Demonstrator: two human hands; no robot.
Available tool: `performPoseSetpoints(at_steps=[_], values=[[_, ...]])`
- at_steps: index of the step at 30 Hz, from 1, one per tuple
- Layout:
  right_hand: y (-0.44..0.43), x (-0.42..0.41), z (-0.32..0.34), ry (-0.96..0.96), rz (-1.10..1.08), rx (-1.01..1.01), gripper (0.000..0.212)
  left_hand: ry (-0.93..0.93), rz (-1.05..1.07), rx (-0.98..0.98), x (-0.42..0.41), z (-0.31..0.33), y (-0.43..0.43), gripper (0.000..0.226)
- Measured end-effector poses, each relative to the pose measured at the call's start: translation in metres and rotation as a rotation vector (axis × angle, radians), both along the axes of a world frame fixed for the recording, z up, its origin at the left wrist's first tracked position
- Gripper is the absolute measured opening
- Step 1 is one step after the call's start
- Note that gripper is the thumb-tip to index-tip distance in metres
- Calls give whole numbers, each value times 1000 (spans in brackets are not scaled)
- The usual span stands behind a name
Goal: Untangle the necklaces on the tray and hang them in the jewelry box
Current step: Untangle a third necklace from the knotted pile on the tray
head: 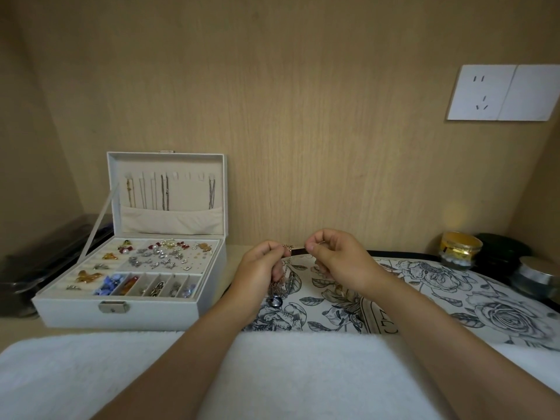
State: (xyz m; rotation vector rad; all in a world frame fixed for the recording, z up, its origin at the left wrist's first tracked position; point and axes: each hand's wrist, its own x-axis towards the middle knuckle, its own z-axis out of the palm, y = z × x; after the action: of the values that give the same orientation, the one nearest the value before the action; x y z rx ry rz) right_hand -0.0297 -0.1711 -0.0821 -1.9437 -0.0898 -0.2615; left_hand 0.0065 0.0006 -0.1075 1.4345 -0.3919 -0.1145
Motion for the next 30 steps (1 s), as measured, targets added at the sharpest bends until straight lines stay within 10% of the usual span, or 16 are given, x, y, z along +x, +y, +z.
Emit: performPoseSetpoints(at_steps=[10, 22, 30], values=[[-20, -2, -5, 137, -245, -540, 21, -177, 302, 275, 5, 0, 9, 25], [-35, 5, -13, 146, -307, -229, 21, 72, -16, 41, 5, 4, 11, 22], [-17, 6, -15, 129, -213, -304, 32, -175, 137, 525, 22, -15, 13, 30]])
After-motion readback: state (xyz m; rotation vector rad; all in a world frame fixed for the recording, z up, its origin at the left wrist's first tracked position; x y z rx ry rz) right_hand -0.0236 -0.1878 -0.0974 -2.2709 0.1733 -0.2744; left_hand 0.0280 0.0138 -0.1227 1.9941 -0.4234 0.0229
